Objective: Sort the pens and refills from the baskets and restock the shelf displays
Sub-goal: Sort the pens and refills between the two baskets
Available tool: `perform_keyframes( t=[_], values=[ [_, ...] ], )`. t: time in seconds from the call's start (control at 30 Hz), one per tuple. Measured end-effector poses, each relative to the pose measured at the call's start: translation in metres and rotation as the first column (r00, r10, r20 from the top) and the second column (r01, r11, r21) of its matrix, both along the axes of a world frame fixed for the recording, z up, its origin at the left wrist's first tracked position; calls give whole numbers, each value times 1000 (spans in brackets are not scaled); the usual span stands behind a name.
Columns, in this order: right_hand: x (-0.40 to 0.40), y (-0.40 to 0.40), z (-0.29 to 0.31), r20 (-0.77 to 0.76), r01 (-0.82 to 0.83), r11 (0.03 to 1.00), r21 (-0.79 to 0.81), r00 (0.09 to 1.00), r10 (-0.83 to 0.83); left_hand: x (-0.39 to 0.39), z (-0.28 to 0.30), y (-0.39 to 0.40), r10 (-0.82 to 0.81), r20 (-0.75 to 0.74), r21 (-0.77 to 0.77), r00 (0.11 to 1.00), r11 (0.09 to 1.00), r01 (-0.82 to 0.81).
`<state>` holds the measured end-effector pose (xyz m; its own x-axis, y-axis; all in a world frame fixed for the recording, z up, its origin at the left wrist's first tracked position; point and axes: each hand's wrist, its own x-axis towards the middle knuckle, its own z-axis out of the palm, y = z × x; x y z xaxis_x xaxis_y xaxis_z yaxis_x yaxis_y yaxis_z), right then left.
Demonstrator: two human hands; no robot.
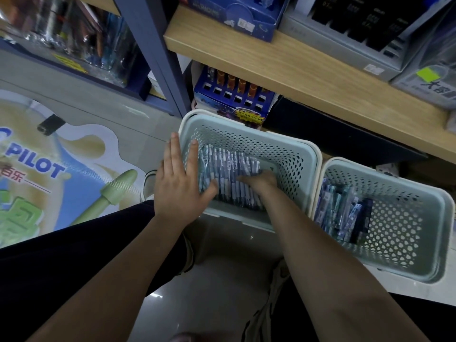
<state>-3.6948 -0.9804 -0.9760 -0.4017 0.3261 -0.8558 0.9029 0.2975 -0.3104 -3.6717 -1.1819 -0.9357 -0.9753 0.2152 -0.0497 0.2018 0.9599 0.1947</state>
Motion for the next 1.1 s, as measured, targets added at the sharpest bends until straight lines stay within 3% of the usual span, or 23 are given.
perform_keyframes(
  t=[0.2,0.4,0.57,0.67,0.73,0.8,0.9,1.0,1.1],
  values=[
    [6,11,-4,-71,81,987,-141,993,-92,1,1,0,0,0,-11,1000,1000,0],
    [16,21,14,-128,-29,982,-186,992,5,0,4,1,4,17,-28,1000,1000,-4],
    [26,34,45,-235,-16,965,-260,971,-47,-1,10,4,49,104,-22,993,999,-47],
    [27,39,64,-309,42,946,-320,940,-146,-4,21,9,116,182,70,976,989,-131],
    [26,38,80,-348,48,926,-375,919,-188,-6,36,19,115,211,210,971,965,-159],
    [25,36,101,-403,33,903,-427,887,-223,-9,53,37,28,349,426,937,886,-186],
    [26,29,146,-462,22,854,-521,833,-304,-12,94,68,-229,628,657,744,669,-348],
    [30,25,197,-522,-12,837,-546,787,-329,-8,134,85,-353,667,717,656,544,-437],
    [37,23,248,-619,-81,858,-506,728,-296,-2,178,89,-380,633,757,674,485,-438]
  ],
)
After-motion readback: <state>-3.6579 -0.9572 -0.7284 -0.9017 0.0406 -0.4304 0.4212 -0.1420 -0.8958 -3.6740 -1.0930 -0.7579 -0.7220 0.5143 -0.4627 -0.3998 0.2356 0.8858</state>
